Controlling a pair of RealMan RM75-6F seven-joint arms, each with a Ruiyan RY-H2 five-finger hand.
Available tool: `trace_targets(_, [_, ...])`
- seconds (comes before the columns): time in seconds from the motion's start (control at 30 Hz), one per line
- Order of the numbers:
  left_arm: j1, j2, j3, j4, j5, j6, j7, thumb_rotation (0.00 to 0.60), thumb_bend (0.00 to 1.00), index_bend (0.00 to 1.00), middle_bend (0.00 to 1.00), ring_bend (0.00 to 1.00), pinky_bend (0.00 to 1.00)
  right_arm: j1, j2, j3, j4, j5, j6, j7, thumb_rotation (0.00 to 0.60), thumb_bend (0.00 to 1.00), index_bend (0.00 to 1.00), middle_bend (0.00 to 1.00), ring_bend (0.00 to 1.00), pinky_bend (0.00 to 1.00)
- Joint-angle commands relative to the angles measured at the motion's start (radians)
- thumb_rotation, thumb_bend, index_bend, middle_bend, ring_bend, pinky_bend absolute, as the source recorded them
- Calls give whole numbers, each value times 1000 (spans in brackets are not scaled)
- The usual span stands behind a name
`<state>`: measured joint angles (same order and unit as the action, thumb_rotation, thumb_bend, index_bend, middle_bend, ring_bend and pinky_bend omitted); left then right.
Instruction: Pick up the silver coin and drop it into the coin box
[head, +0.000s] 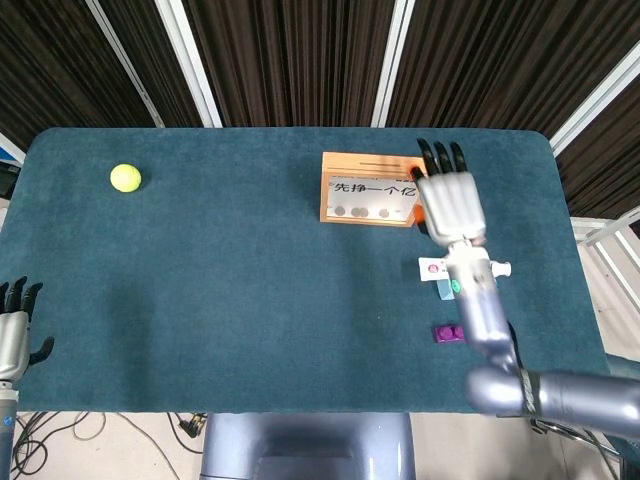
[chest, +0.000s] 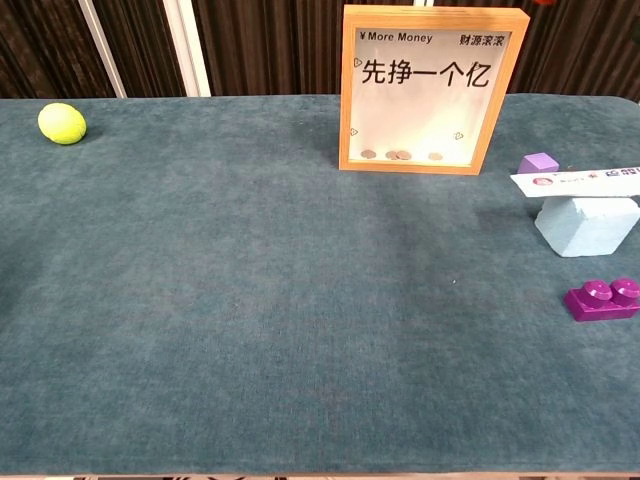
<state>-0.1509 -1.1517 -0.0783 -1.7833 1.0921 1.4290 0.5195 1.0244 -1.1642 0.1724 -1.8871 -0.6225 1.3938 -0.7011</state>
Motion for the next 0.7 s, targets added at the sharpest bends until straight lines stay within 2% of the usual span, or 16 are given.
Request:
trace_targets(0.03, [1,0,4,0,7,2,2,600,267,141,26,0,0,-158,9,-145,-135,-190,148,20,600,487,252,12,0,0])
trace_targets(0.2, [3,0,12,4,26,8,5,600,267,137,27,0,0,-326,-4,-271,-164,-353,246,100,600,474,199,12,0,0])
trace_targets(0.3, [4,0,15,5,33,9,2,600,270,132,27,0,0,-432,-16,-355,-120,-481,319,139,600,433,179,12,0,0])
trace_targets(0.4, [6,1,18,7,47,12,-6,600,275,131,26,0,0,-539,-41,-411,-53,-579,398,186,600,428,163,12,0,0])
trace_targets(0.6, [7,0,22,23,89,14,-41,600,286,130,26,0,0,-696,-71,-452,122,-675,446,326,600,428,145,12,0,0])
trace_targets(0.7, [9,-1,27,31,114,21,-53,600,286,130,26,0,0,-738,-78,-439,186,-687,437,386,600,427,145,11,0,0])
